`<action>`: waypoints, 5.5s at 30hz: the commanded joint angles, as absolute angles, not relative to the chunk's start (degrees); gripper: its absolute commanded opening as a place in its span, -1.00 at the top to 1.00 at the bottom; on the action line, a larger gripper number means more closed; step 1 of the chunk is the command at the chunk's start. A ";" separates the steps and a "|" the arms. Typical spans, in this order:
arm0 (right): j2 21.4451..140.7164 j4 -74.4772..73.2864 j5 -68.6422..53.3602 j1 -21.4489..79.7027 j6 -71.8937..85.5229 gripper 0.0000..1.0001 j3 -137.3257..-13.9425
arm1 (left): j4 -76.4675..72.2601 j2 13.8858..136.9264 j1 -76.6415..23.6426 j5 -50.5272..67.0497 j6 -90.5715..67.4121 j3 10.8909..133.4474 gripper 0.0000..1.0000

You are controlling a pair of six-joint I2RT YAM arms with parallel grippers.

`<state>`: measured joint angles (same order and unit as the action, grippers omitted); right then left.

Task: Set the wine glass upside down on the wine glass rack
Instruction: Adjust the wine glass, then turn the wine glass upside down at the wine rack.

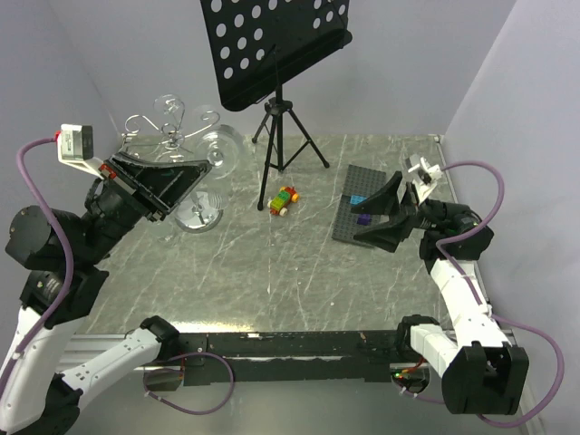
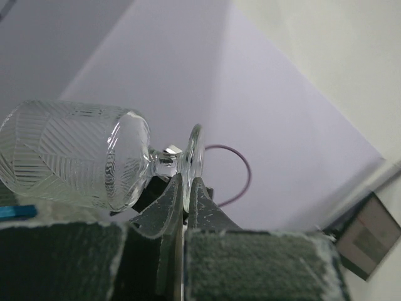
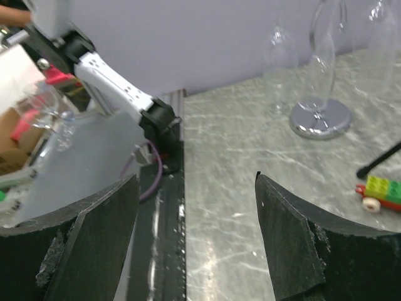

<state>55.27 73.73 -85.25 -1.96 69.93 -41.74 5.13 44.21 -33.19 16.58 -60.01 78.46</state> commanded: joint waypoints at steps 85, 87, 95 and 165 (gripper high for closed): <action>49.31 68.91 -91.05 -6.15 53.53 -0.64 -30.32 | -9.84 73.56 32.44 38.85 -74.18 68.82 0.99; 49.31 68.82 -90.97 -6.15 53.35 -0.64 -30.32 | -10.46 73.91 31.65 38.85 -74.62 68.82 0.99; 49.13 68.64 -90.88 -6.15 53.26 -0.64 -30.41 | -9.84 75.14 29.97 39.37 -74.62 69.35 0.99; 48.87 67.32 -90.00 -6.24 53.26 -0.65 -30.32 | 25.13 85.78 25.93 39.11 -48.78 94.83 0.99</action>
<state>49.60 64.82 -86.02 -5.80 54.17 -30.57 24.97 84.75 26.11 36.77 -53.45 90.50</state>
